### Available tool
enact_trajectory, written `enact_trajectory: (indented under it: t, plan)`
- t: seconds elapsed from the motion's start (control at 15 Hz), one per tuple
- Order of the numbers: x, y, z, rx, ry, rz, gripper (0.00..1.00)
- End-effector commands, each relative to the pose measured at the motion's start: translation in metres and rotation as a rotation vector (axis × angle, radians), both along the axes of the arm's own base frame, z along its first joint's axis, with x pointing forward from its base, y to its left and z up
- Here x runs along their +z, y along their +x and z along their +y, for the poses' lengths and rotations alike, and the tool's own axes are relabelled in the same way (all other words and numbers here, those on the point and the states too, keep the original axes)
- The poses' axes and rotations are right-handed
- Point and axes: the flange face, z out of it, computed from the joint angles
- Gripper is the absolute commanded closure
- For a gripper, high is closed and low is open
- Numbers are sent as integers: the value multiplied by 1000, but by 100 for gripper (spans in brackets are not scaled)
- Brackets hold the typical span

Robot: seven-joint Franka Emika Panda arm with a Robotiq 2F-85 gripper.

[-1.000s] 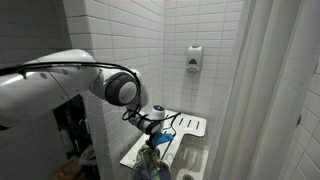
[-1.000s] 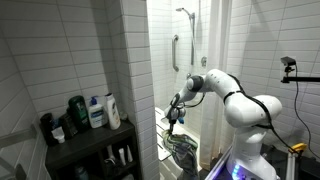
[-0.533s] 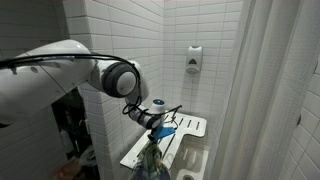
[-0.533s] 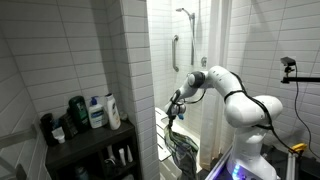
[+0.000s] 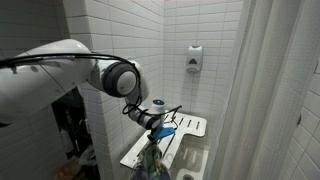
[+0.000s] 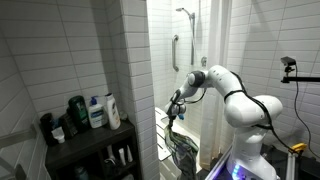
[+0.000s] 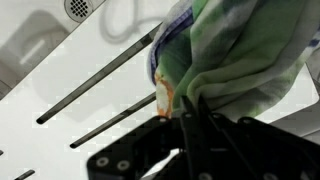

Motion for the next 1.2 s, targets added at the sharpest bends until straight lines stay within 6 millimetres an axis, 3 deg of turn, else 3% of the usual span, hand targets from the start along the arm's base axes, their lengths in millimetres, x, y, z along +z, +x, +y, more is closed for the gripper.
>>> enact_trajectory:
  t: [0.0, 0.53, 0.67, 1.13]
  plan:
    - [-1, 0, 0, 0, 0, 0, 93]
    - [-1, 1, 0, 0, 0, 0, 93]
    - [-2, 2, -1, 7, 7, -3, 98]
    - [-18, 11, -5, 34, 5, -6, 98]
